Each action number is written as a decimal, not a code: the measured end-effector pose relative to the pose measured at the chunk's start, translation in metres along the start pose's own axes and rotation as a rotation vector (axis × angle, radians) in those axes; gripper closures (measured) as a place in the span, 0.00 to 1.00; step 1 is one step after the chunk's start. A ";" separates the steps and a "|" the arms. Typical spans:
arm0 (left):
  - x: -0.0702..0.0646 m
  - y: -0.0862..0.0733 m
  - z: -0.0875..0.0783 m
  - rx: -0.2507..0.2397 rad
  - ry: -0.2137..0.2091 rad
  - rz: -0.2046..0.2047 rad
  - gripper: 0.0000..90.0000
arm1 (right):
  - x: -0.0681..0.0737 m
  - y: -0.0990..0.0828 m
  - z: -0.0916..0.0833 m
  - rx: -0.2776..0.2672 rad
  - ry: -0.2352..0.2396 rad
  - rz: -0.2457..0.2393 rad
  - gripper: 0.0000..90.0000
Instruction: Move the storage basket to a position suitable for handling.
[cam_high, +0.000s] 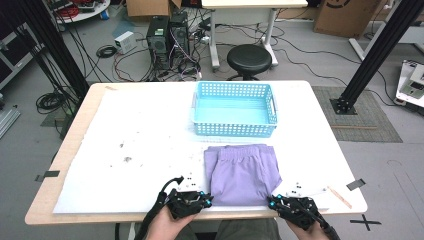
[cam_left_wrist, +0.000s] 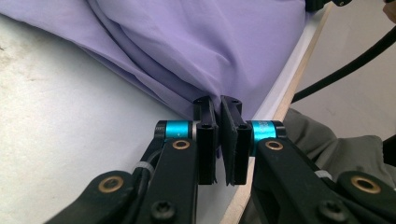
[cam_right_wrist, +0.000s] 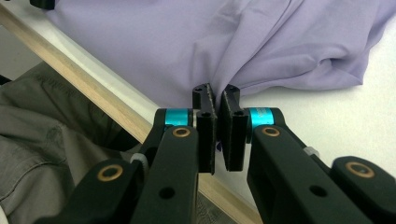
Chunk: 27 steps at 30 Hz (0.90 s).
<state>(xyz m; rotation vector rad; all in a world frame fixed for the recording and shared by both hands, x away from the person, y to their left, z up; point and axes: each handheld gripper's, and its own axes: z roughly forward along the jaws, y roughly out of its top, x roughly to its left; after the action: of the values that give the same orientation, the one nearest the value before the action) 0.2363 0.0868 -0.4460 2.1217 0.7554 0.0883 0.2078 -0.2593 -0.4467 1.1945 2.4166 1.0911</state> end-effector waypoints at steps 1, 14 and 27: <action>0.000 0.000 0.000 0.001 0.002 0.003 0.93 | 0.000 0.000 0.000 -0.002 0.002 -0.002 0.94; 0.055 0.028 -0.038 -0.198 0.127 0.054 0.37 | -0.047 0.043 -0.024 -0.273 -0.075 -0.045 0.44; 0.125 0.057 -0.039 -0.312 0.269 0.109 0.38 | -0.107 0.102 0.010 -0.357 -0.204 -0.040 0.39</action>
<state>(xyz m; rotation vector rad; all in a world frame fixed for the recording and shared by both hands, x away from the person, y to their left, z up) 0.3537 0.1571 -0.4035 1.8698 0.7273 0.5256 0.3411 -0.2959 -0.3933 1.0739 1.9811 1.2551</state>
